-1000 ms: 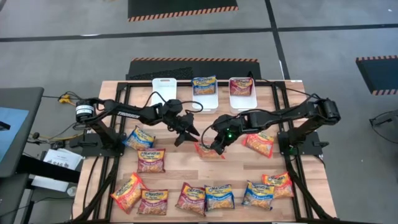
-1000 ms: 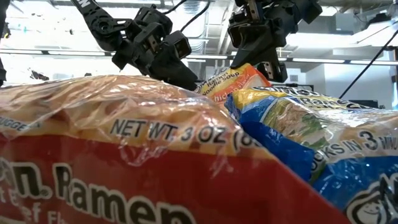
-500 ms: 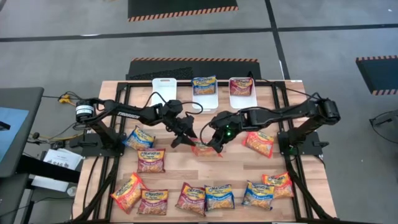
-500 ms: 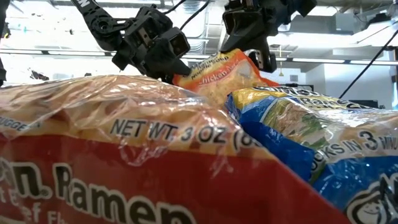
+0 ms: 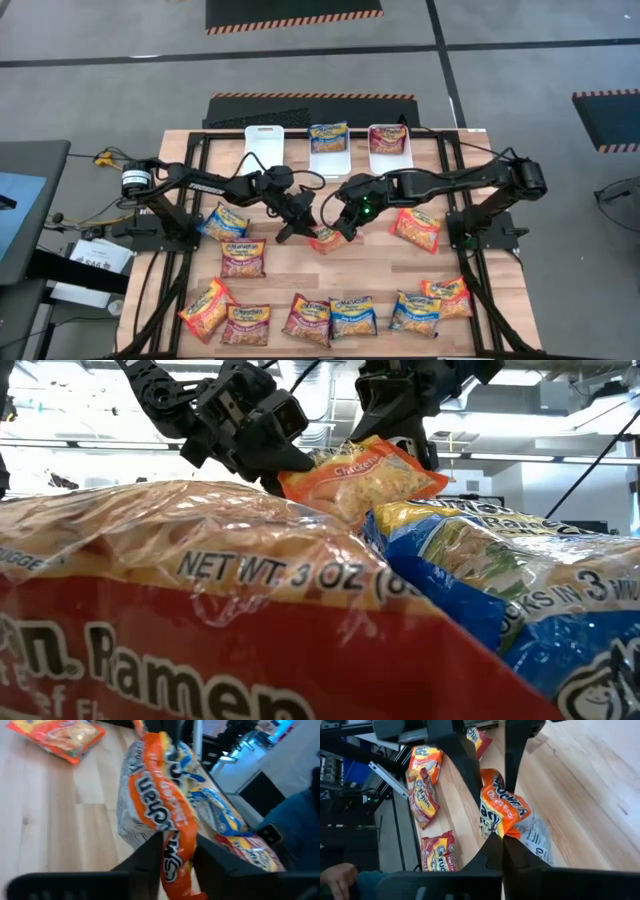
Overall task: Sort Maruchan noodles
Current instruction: Put the orange noodle pack into the left white bin
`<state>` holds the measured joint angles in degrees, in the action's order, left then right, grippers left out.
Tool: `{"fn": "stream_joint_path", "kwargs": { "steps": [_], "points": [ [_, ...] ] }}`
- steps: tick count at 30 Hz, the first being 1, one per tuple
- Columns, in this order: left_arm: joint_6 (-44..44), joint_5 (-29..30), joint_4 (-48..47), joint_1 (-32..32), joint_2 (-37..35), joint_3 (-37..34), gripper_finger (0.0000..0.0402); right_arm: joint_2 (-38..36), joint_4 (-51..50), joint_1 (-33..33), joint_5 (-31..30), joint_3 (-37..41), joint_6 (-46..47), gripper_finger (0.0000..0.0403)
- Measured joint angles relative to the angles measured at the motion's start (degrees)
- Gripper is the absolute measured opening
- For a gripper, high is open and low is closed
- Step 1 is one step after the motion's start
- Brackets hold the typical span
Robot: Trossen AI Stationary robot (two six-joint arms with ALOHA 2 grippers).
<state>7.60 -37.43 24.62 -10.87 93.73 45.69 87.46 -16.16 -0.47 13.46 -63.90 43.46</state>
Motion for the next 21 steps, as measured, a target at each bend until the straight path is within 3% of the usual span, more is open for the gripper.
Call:
{"fn": "stream_joint_path", "kwargs": {
  "steps": [5,9,21],
  "points": [
    [0.91,0.63,0.02,0.04,0.0,0.0,0.0008,0.0,0.0,0.0,-0.07,0.0,1.12,0.0005],
    [2.43,0.59,0.08,0.04,0.0,0.0,0.0003,0.0,-0.01,0.0,-0.07,0.0,1.49,0.0019],
    [5.5,-0.49,-2.62,-0.97,-1.21,0.0,0.0,-0.88,2.83,-0.56,1.83,0.0,1.26,0.014]
  ]
}}
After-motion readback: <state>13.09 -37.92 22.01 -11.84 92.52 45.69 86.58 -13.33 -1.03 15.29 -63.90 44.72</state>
